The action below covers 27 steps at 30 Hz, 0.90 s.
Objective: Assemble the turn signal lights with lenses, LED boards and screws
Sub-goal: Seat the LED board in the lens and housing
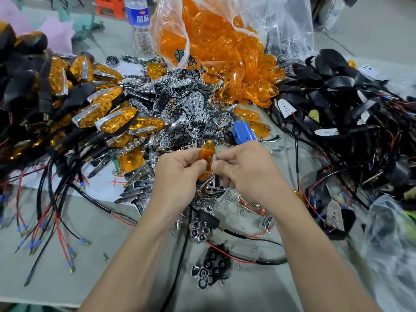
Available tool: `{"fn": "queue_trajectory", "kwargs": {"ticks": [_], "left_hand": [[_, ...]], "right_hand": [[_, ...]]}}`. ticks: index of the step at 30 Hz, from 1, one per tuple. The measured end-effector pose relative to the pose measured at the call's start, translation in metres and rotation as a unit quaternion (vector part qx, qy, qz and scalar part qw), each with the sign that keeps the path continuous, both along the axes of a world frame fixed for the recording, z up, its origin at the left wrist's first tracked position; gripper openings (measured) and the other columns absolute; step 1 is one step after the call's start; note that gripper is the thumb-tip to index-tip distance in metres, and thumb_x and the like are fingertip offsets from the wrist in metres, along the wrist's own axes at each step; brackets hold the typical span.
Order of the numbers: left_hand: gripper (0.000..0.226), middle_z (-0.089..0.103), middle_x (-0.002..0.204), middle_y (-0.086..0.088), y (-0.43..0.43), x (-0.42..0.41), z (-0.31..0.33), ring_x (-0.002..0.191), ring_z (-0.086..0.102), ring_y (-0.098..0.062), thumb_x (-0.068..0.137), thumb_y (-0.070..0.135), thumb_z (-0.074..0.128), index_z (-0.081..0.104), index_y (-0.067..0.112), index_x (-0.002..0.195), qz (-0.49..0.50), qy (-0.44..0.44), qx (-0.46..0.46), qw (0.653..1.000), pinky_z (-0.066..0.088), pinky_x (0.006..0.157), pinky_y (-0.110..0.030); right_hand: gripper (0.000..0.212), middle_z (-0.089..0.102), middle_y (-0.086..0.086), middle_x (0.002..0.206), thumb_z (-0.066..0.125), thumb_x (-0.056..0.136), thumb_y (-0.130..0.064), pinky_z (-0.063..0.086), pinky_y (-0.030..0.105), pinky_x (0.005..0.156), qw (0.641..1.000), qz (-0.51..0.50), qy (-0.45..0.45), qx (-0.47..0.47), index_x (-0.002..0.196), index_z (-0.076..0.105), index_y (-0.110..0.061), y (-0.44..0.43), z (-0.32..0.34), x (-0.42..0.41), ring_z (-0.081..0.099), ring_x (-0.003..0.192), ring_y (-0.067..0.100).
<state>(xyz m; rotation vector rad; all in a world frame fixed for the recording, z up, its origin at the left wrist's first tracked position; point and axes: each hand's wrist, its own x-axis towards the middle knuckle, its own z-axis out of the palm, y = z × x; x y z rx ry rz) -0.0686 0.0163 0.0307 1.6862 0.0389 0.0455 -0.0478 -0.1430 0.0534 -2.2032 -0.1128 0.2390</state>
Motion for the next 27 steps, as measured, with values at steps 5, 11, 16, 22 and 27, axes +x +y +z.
{"fn": "queue_trajectory", "kwargs": {"ticks": [5, 11, 16, 22, 27], "left_hand": [[0.037, 0.077, 0.072, -0.002, -0.001, 0.001, 0.009, 0.062, 0.062, -0.015, 0.093, 0.003, 0.068, 0.08, 0.036, 0.082, 0.006, -0.002, 0.057, 0.998, 0.056, 0.063, -0.049], [0.034, 0.078, 0.075, -0.004, -0.008, -0.002, 0.01, 0.07, 0.071, -0.036, 0.093, 0.005, 0.069, 0.082, 0.035, 0.085, -0.02, 0.003, 0.113, 0.993, 0.06, 0.069, -0.056], [0.033, 0.08, 0.087, -0.009, -0.01, -0.003, 0.009, 0.078, 0.076, -0.025, 0.097, -0.002, 0.063, 0.084, 0.023, 0.091, -0.01, 0.051, -0.067, 0.996, 0.065, 0.082, -0.048], [0.032, 0.081, 0.099, -0.009, -0.008, -0.001, 0.01, 0.08, 0.077, -0.016, 0.098, -0.001, 0.059, 0.083, 0.019, 0.098, -0.054, 0.109, -0.201, 0.972, 0.059, 0.067, -0.023], [0.055, 0.077, 0.1, -0.002, -0.006, -0.005, 0.004, 0.089, 0.072, -0.017, 0.069, 0.0, 0.077, 0.073, 0.027, 0.116, -0.117, 0.058, -0.121, 0.984, 0.06, 0.081, -0.027]], "right_hand": [[0.014, 0.067, 0.012, 0.058, 0.073, 0.093, -0.011, 0.049, 0.022, 0.049, 1.0, -0.009, 0.008, 0.02, 0.081, 0.077, -0.008, -0.004, 0.0, 0.0, 0.056, 0.044, 0.008], [0.007, 0.07, 0.007, 0.056, 0.077, 0.091, -0.01, 0.053, 0.02, 0.049, 0.999, -0.007, 0.036, 0.029, 0.085, 0.08, -0.011, -0.011, 0.003, 0.003, 0.065, 0.046, 0.012], [0.028, 0.073, 0.008, 0.062, 0.092, 0.076, -0.03, 0.052, 0.027, 0.047, 0.992, -0.074, 0.045, 0.094, 0.076, 0.075, -0.008, -0.014, -0.001, 0.001, 0.067, 0.048, 0.018], [0.02, 0.075, 0.022, 0.078, 0.086, 0.084, -0.02, 0.06, 0.042, 0.057, 0.97, -0.103, 0.03, 0.217, 0.093, 0.071, -0.01, -0.007, -0.01, -0.006, 0.069, 0.061, 0.035], [0.015, 0.075, 0.017, 0.071, 0.088, 0.082, -0.016, 0.057, 0.042, 0.055, 0.967, -0.145, 0.002, 0.21, 0.086, 0.073, -0.015, 0.0, -0.012, -0.007, 0.066, 0.057, 0.034]]}}
